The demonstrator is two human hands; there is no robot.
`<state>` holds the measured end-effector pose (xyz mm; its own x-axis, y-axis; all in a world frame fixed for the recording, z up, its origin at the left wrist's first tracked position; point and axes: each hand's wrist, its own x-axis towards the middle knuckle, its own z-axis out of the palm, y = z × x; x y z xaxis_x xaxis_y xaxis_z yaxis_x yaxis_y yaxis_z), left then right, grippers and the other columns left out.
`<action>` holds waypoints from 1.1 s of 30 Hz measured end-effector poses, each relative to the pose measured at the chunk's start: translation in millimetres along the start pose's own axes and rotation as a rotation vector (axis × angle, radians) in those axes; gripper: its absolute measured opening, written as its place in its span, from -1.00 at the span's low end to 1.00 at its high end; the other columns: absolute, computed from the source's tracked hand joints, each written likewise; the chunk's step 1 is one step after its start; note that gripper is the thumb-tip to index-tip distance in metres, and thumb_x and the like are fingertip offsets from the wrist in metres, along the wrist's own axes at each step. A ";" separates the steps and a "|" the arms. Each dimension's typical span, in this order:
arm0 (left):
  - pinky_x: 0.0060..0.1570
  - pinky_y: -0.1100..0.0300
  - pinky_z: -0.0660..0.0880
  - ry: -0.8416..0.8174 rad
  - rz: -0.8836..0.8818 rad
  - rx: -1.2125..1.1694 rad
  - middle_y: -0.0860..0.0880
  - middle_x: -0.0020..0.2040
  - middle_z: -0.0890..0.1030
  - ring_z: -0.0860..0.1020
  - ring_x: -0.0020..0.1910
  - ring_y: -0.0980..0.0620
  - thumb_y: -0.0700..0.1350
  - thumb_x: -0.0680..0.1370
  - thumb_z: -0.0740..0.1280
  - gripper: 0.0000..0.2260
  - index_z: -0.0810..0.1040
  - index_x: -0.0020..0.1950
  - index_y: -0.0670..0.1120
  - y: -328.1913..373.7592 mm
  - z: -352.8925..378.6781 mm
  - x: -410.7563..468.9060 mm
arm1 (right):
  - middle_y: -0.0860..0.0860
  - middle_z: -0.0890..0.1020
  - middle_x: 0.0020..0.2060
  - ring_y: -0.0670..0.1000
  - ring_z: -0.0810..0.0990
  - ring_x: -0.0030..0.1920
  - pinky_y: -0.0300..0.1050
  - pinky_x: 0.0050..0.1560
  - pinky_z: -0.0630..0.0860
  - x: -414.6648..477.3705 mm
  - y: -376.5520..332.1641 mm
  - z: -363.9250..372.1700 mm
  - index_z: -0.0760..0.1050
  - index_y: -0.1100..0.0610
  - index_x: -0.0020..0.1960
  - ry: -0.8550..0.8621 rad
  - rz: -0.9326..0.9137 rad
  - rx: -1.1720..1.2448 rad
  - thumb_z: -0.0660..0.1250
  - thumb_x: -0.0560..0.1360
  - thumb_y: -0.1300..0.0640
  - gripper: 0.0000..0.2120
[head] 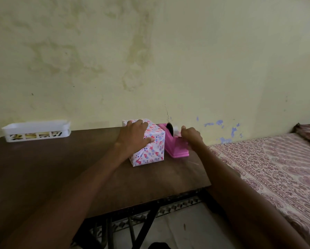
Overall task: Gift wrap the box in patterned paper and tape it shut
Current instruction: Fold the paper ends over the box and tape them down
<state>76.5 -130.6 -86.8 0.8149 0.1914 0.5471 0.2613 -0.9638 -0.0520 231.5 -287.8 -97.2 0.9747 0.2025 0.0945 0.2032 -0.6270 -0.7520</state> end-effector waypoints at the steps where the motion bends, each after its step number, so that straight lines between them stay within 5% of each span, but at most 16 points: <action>1: 0.10 0.02 0.47 0.005 0.004 -0.001 -0.06 0.24 0.51 0.45 0.22 -0.13 0.26 0.50 0.28 -0.48 0.42 0.30 -0.06 -1.0 1.9 -0.1 | 0.15 0.51 -0.15 0.19 0.58 0.00 0.13 0.12 0.58 4.5 -4.8 -3.3 0.43 0.23 0.07 -0.033 0.041 0.069 0.09 0.63 -0.07 -0.63; 6: 0.14 -0.02 0.48 0.025 0.011 -0.008 -0.05 0.24 0.51 0.46 0.20 -0.12 0.29 0.51 0.24 -0.49 0.43 0.28 -0.05 -5.0 7.8 0.7 | 0.15 0.50 -0.07 0.15 0.56 -0.19 0.01 -0.52 0.60 12.6 -18.1 -27.1 0.45 0.27 0.08 -0.340 0.344 0.349 0.28 0.60 0.15 -0.83; 11: 0.17 -0.01 0.46 0.046 0.016 -0.010 -0.05 0.24 0.52 0.47 0.21 -0.13 0.28 0.51 0.25 -0.50 0.45 0.27 -0.05 -4.9 6.7 -0.1 | 0.21 0.56 -0.02 0.24 0.63 -0.17 0.17 -0.23 0.67 25.5 -6.1 -31.3 0.54 0.26 0.08 -0.407 0.450 0.473 0.48 0.47 0.21 -0.77; 15: 0.12 0.00 0.48 0.052 0.009 -0.013 -0.05 0.21 0.53 0.48 0.18 -0.12 0.29 0.50 0.25 -0.50 0.45 0.26 -0.05 -4.5 6.8 -0.3 | 0.20 0.53 0.10 0.29 0.58 -0.03 0.33 -0.22 0.61 28.4 2.8 -30.4 0.49 0.22 0.18 -0.430 0.407 0.701 0.56 0.31 0.25 -0.52; 18: 0.11 0.01 0.47 0.051 0.005 -0.011 -0.06 0.21 0.53 0.48 0.19 -0.13 0.28 0.50 0.26 -0.51 0.45 0.25 -0.05 -3.4 5.8 -1.7 | 0.18 0.53 0.09 0.20 0.57 0.00 0.30 -0.06 0.62 22.7 9.4 -28.4 0.49 0.27 0.22 -0.408 0.297 0.736 0.46 0.46 0.26 -0.65; 23: 0.06 0.01 0.49 0.058 0.010 -0.016 -0.05 0.17 0.54 0.49 0.14 -0.13 0.27 0.49 0.27 -0.53 0.47 0.21 -0.05 -3.2 5.7 -2.6 | 0.16 0.49 0.04 0.13 0.52 0.01 0.25 -0.19 0.61 12.2 29.6 -18.8 0.45 0.32 0.10 -0.447 0.228 0.870 0.31 0.56 0.35 -0.87; 28: 0.13 0.02 0.45 0.023 -0.007 -0.016 -0.04 0.27 0.49 0.44 0.23 -0.13 0.35 0.47 0.25 -0.42 0.42 0.30 -0.05 -0.7 3.9 -3.4 | 0.19 0.61 -0.07 0.12 0.64 -0.10 0.08 -0.09 0.64 16.6 45.3 -2.7 0.50 0.37 0.06 -0.331 0.167 0.740 0.38 0.50 0.36 -0.84; 33: 0.17 0.05 0.41 -0.044 -0.006 -0.011 -0.04 0.33 0.45 0.41 0.27 -0.10 0.37 0.43 0.27 -0.36 0.38 0.33 -0.04 0.5 -2.8 -4.3 | 0.16 0.70 -0.20 0.09 0.72 -0.24 0.01 -0.13 0.68 35.2 41.1 8.3 0.61 0.33 -0.11 -0.048 0.086 0.342 0.54 0.39 0.23 -0.81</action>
<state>71.6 -132.4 -86.8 0.8354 0.2047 0.5102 0.2608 -0.9646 -0.0399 273.4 -300.2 -130.1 0.9798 0.1999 -0.0036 0.0693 -0.3569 -0.9316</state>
